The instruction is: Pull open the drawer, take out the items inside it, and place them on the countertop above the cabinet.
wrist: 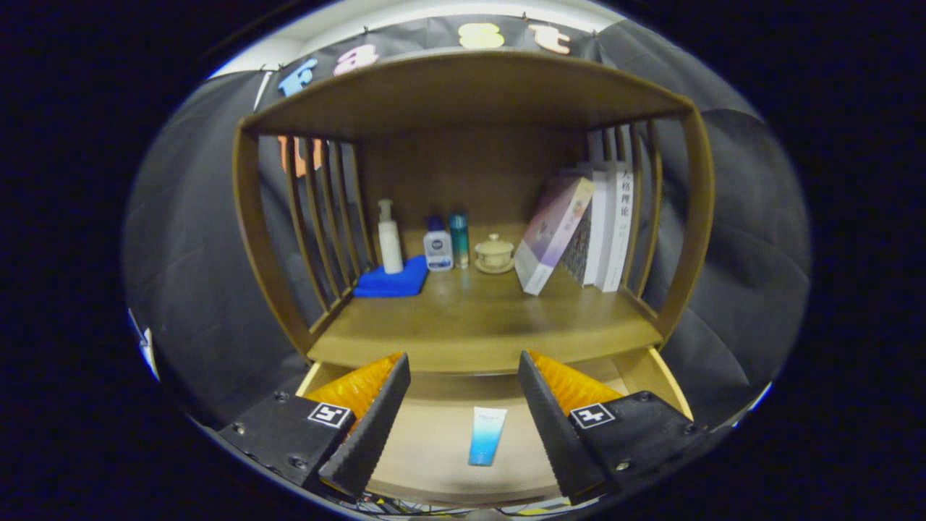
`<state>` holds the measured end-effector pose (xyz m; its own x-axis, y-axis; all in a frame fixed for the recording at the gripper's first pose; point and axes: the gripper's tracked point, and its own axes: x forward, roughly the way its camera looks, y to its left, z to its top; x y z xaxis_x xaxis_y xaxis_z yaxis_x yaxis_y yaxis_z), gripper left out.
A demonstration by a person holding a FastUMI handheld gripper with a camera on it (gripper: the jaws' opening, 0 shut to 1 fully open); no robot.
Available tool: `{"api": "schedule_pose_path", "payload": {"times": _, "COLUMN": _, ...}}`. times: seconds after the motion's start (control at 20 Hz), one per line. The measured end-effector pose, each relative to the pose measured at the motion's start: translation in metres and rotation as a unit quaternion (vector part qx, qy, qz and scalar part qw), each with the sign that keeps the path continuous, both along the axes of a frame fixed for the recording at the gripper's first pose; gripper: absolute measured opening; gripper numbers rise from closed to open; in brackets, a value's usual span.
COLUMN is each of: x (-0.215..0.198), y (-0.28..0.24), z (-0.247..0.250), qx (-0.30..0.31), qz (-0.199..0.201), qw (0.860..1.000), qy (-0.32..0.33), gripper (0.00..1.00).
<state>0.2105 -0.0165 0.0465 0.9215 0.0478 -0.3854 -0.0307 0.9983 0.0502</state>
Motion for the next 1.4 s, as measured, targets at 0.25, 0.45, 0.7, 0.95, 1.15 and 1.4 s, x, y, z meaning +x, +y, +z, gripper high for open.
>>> {"api": "schedule_pose_path", "payload": {"times": 0.25, "x": 0.025, "y": 0.001, "z": -0.062, "qx": -0.022, "qz": 0.001, "qw": 0.991, "qy": 0.132, "gripper": 0.95}}
{"api": "schedule_pose_path", "payload": {"times": 0.45, "x": 0.022, "y": -0.001, "z": -0.110, "qx": 0.005, "qz": -0.006, "qw": 0.970, "qy": 0.241, "gripper": 0.93}}
{"api": "schedule_pose_path", "payload": {"times": 0.7, "x": 0.012, "y": -0.008, "z": -0.159, "qx": 0.010, "qz": -0.023, "qw": 0.938, "qy": 0.346, "gripper": 0.89}}
{"api": "schedule_pose_path", "payload": {"times": 0.95, "x": 0.002, "y": -0.011, "z": -0.188, "qx": 0.041, "qz": -0.050, "qw": 0.906, "qy": 0.418, "gripper": 0.87}}
{"api": "schedule_pose_path", "payload": {"times": 1.15, "x": 0.005, "y": -0.017, "z": -0.200, "qx": 0.042, "qz": -0.065, "qw": 0.897, "qy": 0.436, "gripper": 0.80}}
{"api": "schedule_pose_path", "payload": {"times": 1.4, "x": 0.009, "y": -0.025, "z": -0.206, "qx": 0.021, "qz": -0.064, "qw": 0.892, "qy": 0.446, "gripper": 0.68}}
